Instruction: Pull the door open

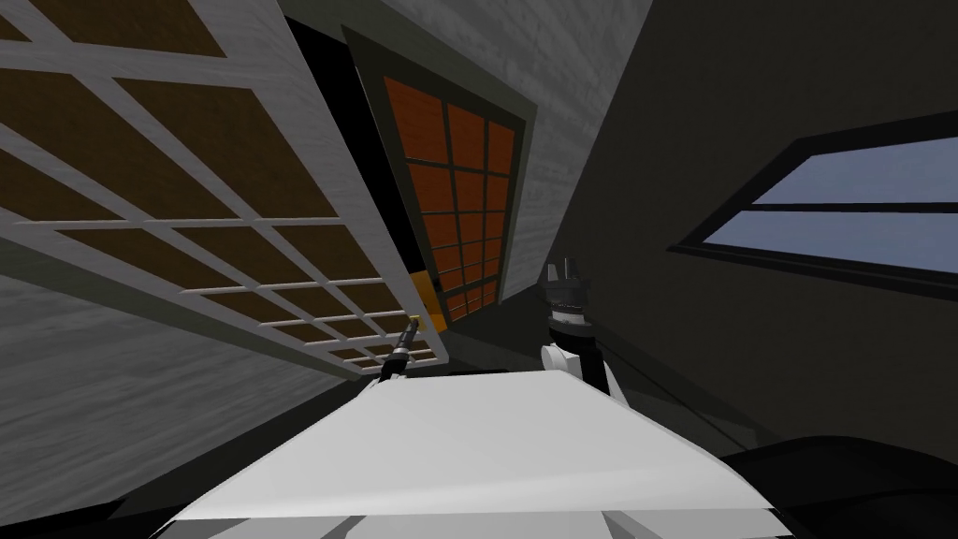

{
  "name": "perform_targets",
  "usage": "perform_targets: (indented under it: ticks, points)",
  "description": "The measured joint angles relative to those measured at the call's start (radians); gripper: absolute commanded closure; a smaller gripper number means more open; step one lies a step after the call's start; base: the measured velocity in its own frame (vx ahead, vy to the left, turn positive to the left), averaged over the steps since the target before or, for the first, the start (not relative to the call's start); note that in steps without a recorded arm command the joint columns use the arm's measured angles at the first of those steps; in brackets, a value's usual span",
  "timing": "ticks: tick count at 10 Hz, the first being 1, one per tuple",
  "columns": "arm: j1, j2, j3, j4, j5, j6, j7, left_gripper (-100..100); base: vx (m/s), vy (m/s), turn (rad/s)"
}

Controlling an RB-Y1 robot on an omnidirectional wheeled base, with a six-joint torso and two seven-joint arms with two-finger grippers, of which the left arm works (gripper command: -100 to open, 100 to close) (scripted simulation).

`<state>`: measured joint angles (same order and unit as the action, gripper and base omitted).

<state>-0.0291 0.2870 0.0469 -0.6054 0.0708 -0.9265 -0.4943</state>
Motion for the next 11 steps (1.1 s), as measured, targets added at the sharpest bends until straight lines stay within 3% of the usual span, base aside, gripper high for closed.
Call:
perform_targets:
  ticks: [2,9,11]
  points:
    - [-0.008,0.003,-0.004,0.014,0.011,-0.006,0.043,100,-0.031,0.018,-0.048]
    - [0.001,0.007,-0.021,-0.006,0.057,0.006,0.206,100,-0.035,0.018,-0.052]
    - [-0.004,0.011,-0.025,0.009,0.069,-0.002,0.251,100,-0.036,0.016,-0.042]
